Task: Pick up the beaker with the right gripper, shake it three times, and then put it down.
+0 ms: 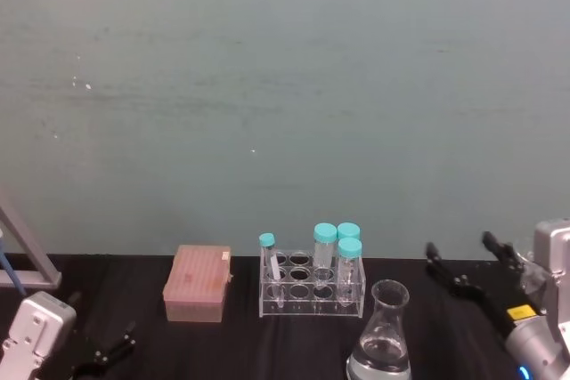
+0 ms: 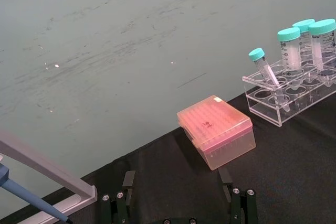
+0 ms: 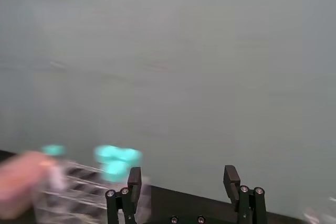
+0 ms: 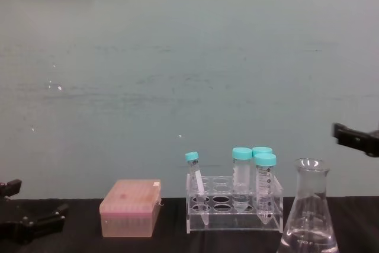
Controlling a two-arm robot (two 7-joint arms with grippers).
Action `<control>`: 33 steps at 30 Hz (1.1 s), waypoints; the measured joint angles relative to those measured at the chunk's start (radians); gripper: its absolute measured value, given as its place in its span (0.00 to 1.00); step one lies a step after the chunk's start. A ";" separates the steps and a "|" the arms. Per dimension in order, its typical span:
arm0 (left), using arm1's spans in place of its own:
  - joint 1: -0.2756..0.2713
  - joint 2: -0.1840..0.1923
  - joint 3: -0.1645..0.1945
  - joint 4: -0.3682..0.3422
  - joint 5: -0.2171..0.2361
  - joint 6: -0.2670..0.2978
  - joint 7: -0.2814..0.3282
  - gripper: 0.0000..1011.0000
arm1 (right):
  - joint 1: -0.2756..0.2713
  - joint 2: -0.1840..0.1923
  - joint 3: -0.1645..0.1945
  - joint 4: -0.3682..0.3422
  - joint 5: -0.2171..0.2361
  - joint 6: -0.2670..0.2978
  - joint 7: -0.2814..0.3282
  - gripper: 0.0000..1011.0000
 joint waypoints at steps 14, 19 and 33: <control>0.000 0.000 0.000 0.000 0.000 0.000 0.000 0.99 | -0.043 -0.048 0.053 -0.011 -0.072 0.157 -0.145 0.99; 0.000 0.000 0.000 0.000 0.000 0.000 0.000 0.99 | -0.043 -0.047 0.052 -0.011 -0.073 0.154 -0.145 0.99; 0.000 0.000 0.000 0.000 0.000 0.000 0.000 0.99 | -0.044 0.018 -0.009 -0.010 -0.066 0.110 -0.145 0.99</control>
